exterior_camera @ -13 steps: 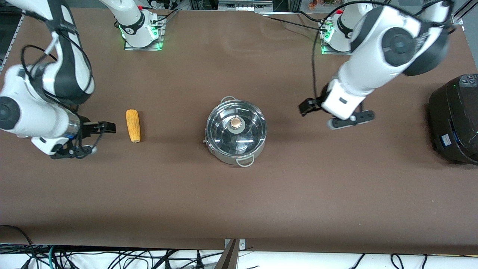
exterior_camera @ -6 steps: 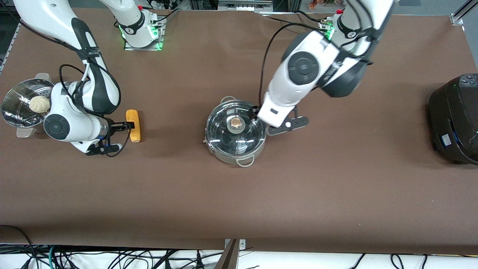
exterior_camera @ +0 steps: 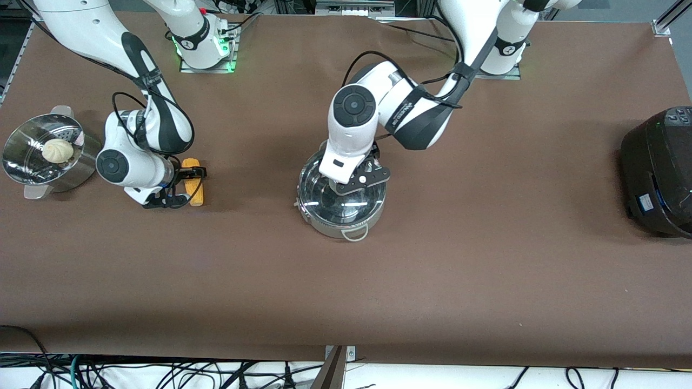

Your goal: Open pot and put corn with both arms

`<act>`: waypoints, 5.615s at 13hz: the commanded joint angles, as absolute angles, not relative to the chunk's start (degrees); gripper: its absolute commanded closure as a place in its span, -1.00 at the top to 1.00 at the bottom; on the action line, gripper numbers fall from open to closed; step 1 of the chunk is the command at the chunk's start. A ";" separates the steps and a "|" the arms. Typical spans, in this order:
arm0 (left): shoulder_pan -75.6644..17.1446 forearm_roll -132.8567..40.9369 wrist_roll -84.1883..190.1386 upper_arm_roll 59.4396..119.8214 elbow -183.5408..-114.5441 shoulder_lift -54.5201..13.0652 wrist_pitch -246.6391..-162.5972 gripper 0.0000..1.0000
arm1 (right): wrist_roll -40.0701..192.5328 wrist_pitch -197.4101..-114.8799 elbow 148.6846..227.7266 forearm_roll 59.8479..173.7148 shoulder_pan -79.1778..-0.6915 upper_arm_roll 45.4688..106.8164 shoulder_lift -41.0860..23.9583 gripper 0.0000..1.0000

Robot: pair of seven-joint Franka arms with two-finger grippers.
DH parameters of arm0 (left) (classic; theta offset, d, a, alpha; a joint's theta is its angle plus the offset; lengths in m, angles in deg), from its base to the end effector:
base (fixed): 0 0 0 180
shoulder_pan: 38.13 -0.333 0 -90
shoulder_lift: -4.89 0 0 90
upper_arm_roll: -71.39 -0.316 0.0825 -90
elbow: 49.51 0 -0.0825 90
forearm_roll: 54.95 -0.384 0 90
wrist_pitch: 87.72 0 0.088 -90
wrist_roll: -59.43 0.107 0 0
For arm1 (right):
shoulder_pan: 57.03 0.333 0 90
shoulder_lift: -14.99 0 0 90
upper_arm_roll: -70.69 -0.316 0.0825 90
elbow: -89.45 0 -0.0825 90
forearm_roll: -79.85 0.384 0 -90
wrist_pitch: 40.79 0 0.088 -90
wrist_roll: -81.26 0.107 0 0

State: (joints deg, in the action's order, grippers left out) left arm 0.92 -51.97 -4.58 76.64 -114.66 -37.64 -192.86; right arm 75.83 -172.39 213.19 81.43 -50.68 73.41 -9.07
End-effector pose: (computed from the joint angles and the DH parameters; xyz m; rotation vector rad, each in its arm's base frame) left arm 0.5465 -0.5114 0.3632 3.0479 0.5883 -0.1791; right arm 0.5323 0.0336 0.1799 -3.1005 -0.2147 0.4413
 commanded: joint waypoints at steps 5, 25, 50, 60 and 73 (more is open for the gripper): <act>2.65 -53.19 -5.70 74.56 -108.74 -42.04 -191.69 0.77 | 76.34 -173.59 215.92 80.81 -50.44 73.42 -5.49 -0.94; -20.16 -54.86 22.20 80.88 -142.45 -4.02 -183.61 -1.00 | 101.80 -142.18 179.63 92.67 -35.88 71.40 -5.57 -1.00; -40.95 -55.39 55.03 81.06 -172.16 1.72 -203.54 1.00 | 124.42 -155.07 170.83 89.29 -16.52 79.47 -12.72 1.00; -42.00 -56.18 55.82 79.92 -140.12 3.75 -169.90 1.00 | 92.45 -136.87 170.75 86.61 -16.60 106.27 0.57 1.00; -44.37 -54.86 55.91 80.01 -143.81 8.94 -170.69 0.99 | 83.99 -128.50 167.76 90.04 -17.48 114.11 -1.97 1.00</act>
